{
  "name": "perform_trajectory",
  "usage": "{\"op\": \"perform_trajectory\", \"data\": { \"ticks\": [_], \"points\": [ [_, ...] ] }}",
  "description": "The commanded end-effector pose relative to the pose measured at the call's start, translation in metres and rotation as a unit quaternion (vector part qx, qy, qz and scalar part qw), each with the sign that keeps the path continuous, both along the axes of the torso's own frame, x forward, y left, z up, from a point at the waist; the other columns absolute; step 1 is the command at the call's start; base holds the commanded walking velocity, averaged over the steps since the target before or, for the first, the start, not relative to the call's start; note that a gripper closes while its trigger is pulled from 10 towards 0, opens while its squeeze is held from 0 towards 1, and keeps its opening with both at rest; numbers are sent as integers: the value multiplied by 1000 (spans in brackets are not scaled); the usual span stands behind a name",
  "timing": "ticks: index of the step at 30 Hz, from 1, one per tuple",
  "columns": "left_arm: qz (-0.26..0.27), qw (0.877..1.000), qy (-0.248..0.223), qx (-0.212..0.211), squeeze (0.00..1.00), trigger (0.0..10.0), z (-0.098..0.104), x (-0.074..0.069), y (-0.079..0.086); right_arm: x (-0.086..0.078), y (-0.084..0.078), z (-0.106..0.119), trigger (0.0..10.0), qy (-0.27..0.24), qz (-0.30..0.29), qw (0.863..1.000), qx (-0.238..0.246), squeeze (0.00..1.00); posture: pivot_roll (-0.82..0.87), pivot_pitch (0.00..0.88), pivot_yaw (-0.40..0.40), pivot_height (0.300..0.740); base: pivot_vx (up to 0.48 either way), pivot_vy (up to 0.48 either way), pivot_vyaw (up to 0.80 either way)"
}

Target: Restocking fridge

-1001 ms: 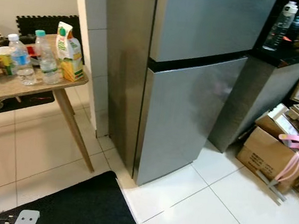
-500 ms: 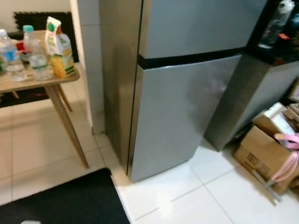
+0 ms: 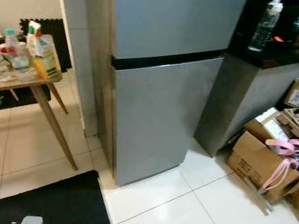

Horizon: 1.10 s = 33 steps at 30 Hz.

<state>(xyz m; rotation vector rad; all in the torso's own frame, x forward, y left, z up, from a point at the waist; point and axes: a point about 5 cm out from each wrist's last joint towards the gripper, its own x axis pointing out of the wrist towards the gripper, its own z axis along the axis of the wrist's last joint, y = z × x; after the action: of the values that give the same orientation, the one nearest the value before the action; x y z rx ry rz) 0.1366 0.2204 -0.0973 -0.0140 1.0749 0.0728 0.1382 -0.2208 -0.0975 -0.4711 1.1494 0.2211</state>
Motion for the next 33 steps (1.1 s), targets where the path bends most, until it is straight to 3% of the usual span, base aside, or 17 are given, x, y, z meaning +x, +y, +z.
{"op": "perform_trajectory", "data": {
  "ticks": [1, 6, 24, 33],
  "points": [
    [0, 1000, 6, -3, 0, 10000, -1, -2, -2, -1, 1, -1, 10000, 4, 3, 1000, 1, 0, -95, 0, -17, 740, 0, -465, 0],
    [-2, 1000, 7, 2, 0, 10000, -1, -2, -2, -1, 0, 0, 10000, 3, 4, 1000, -1, 0, -97, 0, -20, 740, 0, -430, 0],
    [-5, 1000, 11, 11, 0, 10000, -2, -4, -1, 1, -7, 2, 10000, 5, 17, 1000, -10, 0, -92, 0, -35, 740, 0, 0, 0],
    [-13, 1000, 17, 12, 0, 10000, -3, -8, 0, -5, -8, 0, 10000, 9, 12, 1000, -12, 0, -130, 0, -20, 740, 0, 0, 0]
  ]
}}
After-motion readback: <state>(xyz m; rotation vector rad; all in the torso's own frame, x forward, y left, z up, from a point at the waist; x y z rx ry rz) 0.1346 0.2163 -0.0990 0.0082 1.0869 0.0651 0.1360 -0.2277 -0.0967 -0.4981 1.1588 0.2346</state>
